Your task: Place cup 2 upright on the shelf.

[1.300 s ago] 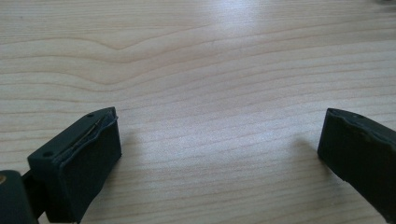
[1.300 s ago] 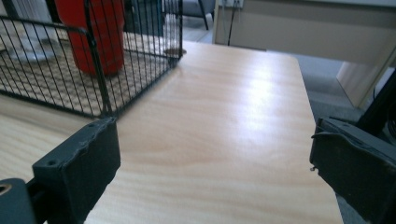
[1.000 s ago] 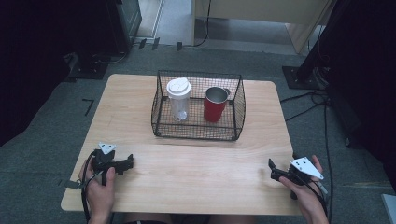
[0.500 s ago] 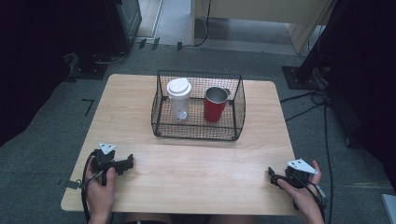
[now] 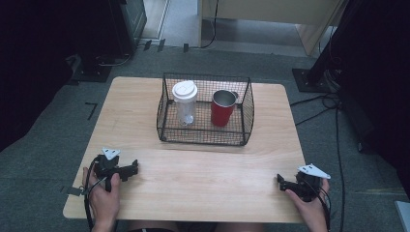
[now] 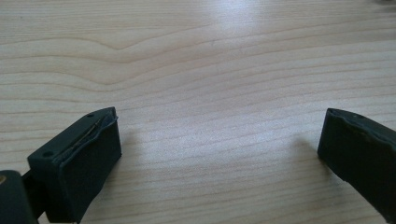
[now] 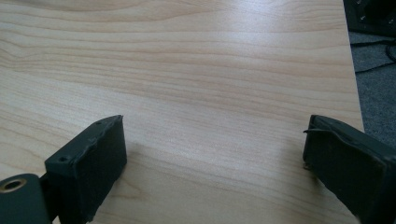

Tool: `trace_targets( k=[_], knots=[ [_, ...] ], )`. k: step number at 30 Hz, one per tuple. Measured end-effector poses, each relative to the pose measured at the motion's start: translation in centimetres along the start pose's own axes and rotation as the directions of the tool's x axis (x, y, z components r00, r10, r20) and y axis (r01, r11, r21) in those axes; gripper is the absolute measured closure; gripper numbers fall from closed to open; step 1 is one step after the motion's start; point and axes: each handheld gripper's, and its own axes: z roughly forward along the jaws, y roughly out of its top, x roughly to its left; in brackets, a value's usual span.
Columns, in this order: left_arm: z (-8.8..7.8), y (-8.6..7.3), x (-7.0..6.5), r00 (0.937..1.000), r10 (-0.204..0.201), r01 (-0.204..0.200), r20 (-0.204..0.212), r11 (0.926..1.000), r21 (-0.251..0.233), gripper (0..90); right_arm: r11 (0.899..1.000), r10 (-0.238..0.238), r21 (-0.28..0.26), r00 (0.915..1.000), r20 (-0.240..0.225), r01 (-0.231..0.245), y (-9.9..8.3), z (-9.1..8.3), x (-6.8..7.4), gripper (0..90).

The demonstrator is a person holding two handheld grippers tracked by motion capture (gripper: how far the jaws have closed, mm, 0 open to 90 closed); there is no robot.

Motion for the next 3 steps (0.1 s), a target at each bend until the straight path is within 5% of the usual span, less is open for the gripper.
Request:
trace_targets(
  k=[3],
  knots=[
    [0.00, 0.00, 0.00, 1.0000, 0.000, 0.000, 0.000, 1.0000, 0.000, 0.0, 1.000, 0.000, 0.000, 1.0000, 0.001, 0.000, -0.01, 0.00, -0.01, 5.8]
  ],
)
